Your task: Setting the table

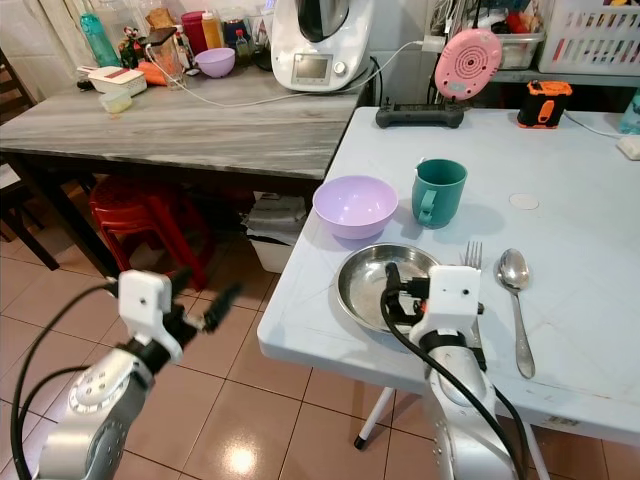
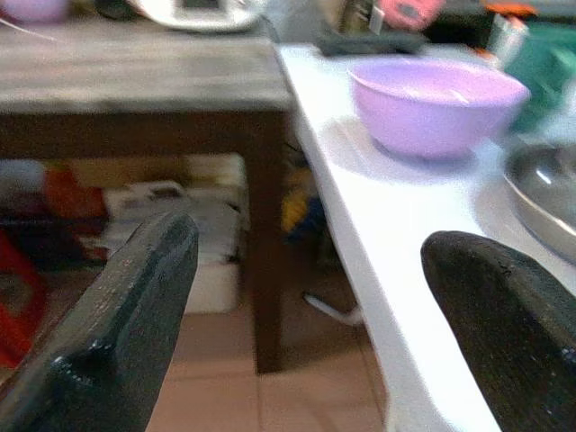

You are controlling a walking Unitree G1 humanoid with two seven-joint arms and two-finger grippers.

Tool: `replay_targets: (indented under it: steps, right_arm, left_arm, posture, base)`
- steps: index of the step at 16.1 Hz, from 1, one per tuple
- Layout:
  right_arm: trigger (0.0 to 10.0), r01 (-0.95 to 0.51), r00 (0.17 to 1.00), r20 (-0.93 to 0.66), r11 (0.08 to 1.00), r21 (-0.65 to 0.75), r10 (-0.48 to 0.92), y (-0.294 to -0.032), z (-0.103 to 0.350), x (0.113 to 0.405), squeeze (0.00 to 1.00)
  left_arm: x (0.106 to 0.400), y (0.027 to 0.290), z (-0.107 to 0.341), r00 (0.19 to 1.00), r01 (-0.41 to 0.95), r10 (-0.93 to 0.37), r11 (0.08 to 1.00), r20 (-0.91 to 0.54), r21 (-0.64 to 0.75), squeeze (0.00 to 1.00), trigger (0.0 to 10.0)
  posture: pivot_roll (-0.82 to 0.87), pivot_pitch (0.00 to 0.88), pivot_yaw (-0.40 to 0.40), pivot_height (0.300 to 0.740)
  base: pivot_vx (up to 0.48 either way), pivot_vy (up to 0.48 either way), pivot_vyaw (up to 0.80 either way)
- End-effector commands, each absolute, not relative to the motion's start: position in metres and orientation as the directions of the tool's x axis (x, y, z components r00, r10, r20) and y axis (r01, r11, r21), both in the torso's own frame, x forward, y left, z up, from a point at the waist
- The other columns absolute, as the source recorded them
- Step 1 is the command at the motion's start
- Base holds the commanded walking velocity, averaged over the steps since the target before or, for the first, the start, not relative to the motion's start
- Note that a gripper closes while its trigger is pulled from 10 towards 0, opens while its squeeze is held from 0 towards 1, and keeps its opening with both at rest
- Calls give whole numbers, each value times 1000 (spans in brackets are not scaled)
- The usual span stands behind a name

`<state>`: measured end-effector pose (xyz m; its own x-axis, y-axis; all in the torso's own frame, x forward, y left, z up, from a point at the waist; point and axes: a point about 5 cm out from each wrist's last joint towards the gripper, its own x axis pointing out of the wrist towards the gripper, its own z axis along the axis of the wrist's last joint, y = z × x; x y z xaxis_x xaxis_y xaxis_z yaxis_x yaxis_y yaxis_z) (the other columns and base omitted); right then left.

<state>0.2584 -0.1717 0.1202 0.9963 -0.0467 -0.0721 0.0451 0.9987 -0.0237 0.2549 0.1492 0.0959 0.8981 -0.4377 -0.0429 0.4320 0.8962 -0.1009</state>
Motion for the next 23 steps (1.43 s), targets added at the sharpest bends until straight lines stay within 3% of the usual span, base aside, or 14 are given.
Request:
replay_targets:
  steps: [1,6,15,16,17,23]
  right_arm:
    - [10000,55,993,-107,998,-22,-57,-175,115,257,0]
    - [10000,131,977,-168,991,-3,-130,-195,109,249,0]
    - [9765,58,956,-291,994,91,-29,-188,96,260,0]
    - [6353,56,954,-298,994,94,-26,-188,95,261,0]
    - [196,49,950,-311,994,103,-14,-186,94,261,0]
    - [0,39,933,-360,985,170,25,-179,88,263,0]
  left_arm:
    - [250,149,95,867,489,-494,869,-63,-80,0,10000]
    - [242,149,93,833,545,-547,837,-83,-49,0,10000]
    - [239,147,94,806,587,-586,810,-85,-25,0,10000]
    - [238,145,94,798,598,-596,802,-85,-13,0,10000]
    - [238,145,94,797,599,-598,801,-84,-12,0,10000]
    - [237,145,96,792,607,-607,794,-68,-12,0,10000]
  posture:
    - [-49,0,110,740]
    - [-57,0,108,740]
    - [-57,9,105,740]
    - [-57,9,105,740]
    - [-44,6,101,740]
    - [-39,1,100,740]
  base:
    - [0,0,0]
    - [0,0,0]
    - [0,0,0]
    - [0,0,0]
    - [0,0,0]
    - [0,0,0]
